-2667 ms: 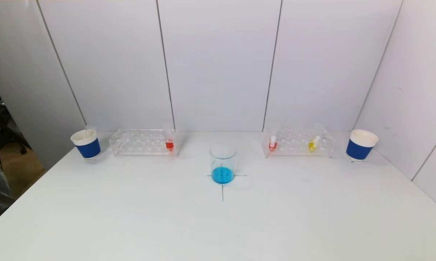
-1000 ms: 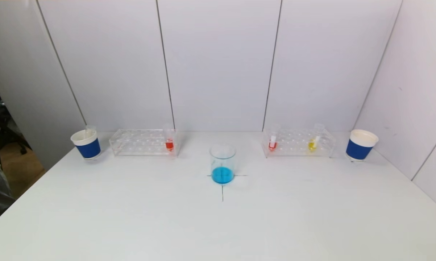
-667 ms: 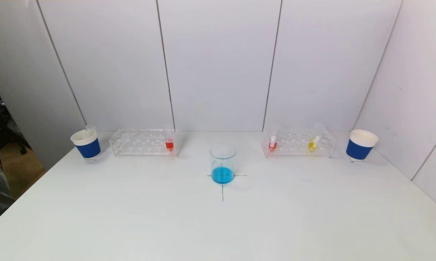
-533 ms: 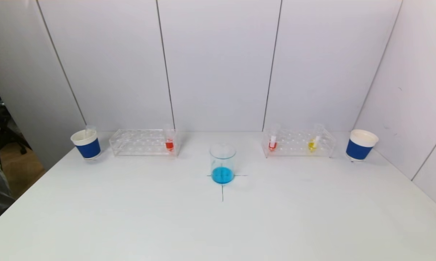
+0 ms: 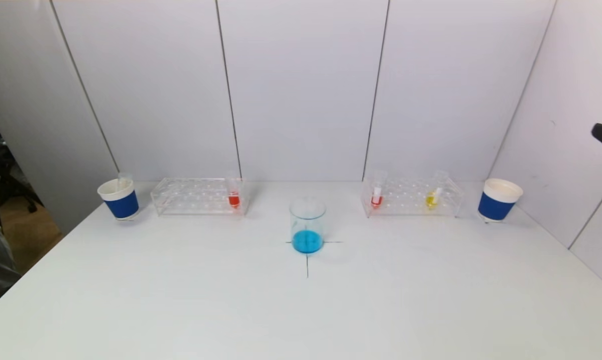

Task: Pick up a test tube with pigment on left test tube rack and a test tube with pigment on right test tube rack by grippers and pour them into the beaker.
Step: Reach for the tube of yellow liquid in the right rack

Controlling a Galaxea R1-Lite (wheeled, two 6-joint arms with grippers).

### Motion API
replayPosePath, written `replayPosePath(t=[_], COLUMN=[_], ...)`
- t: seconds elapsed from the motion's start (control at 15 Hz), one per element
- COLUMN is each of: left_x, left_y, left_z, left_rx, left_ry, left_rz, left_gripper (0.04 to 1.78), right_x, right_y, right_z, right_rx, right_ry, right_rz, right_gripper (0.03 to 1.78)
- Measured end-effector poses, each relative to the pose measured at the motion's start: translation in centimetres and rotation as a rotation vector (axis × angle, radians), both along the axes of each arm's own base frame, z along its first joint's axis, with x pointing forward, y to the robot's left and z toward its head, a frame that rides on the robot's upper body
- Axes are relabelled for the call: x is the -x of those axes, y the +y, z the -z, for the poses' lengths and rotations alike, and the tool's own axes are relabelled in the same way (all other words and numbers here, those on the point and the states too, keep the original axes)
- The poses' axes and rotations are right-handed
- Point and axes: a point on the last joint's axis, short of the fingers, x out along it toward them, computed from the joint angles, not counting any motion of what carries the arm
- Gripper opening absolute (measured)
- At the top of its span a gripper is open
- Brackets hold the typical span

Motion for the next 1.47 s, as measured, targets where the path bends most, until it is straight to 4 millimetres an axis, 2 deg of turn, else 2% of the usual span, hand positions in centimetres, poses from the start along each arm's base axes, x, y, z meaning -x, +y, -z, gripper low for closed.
replayPosePath(t=[0.33,0.73,1.07,1.47], left_x=[0.0,0.0,0.0,0.0], left_y=[0.0,0.0,0.0,0.0], left_z=[0.0,0.0,0.0,0.0], left_rx=[0.000,0.000,0.000,0.000], left_ry=[0.000,0.000,0.000,0.000], left_rz=[0.000,0.000,0.000,0.000], left_gripper=[1.76,1.76,1.76,1.76], right_x=[-7.0,-13.7,-17.0,-19.7], right_y=[0.1,0.3,0.4,0.6], right_z=[3.0,8.0,12.3,17.2], right_rx=[-0.003,-0.005,-0.006,-0.017], right_ry=[0.061,0.078,0.067,0.042], right_rz=[0.011,0.021,0.046,0.090], right_gripper=[1.77,1.77,1.77,1.77])
